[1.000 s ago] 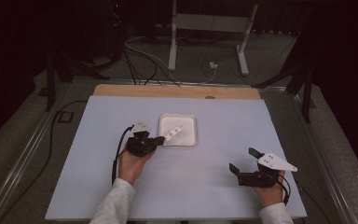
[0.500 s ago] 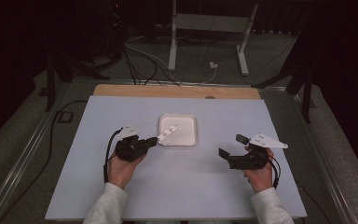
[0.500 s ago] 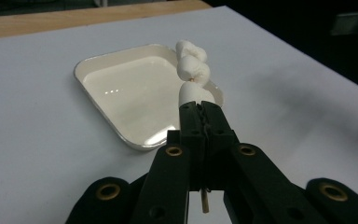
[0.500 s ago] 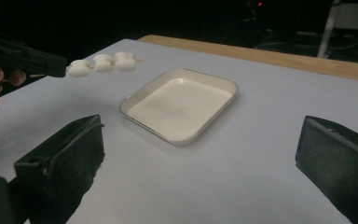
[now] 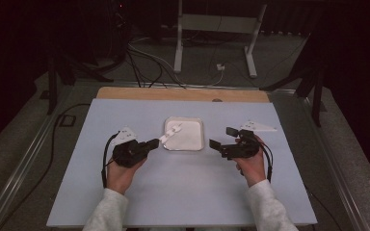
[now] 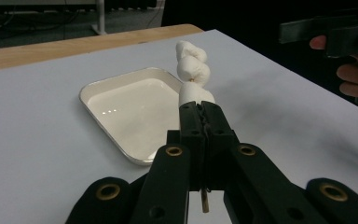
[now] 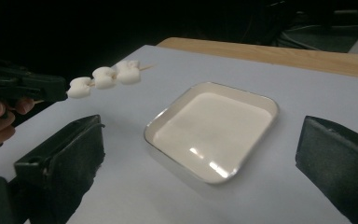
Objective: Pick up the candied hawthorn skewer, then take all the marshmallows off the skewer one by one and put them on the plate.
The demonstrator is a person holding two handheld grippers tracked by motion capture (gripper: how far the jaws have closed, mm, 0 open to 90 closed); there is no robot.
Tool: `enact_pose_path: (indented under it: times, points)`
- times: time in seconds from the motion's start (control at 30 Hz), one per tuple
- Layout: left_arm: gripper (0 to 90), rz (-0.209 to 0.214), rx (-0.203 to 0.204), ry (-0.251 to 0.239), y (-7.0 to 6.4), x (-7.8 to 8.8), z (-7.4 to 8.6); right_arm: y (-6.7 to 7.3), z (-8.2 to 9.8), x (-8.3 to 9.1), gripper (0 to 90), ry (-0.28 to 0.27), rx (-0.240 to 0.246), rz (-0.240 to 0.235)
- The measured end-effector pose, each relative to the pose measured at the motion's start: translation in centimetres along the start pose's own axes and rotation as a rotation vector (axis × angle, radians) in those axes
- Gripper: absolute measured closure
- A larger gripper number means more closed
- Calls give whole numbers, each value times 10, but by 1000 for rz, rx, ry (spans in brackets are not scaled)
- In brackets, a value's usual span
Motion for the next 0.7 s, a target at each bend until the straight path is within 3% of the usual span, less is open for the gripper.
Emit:
enact_pose_path:
  times: [0.3, 0.7]
  points:
    - [900, 24, -2, -16, -2, 3, -2, 7, -21, -31, 12, 44, -6, -78]
    - [900, 43, -27, -13, -6, 2, -2, 15, -29, -58, 12, 86, -34, -174]
Point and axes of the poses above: each handheld gripper's, and its own axes: x roughly backward along the jaws, z roughly out of its underside, y roughly to its left, the point moved 2 cm from there along -x, roughly forward along the jaws, and after that the axes turned 13 degrees about x, right-handed, at the moved point
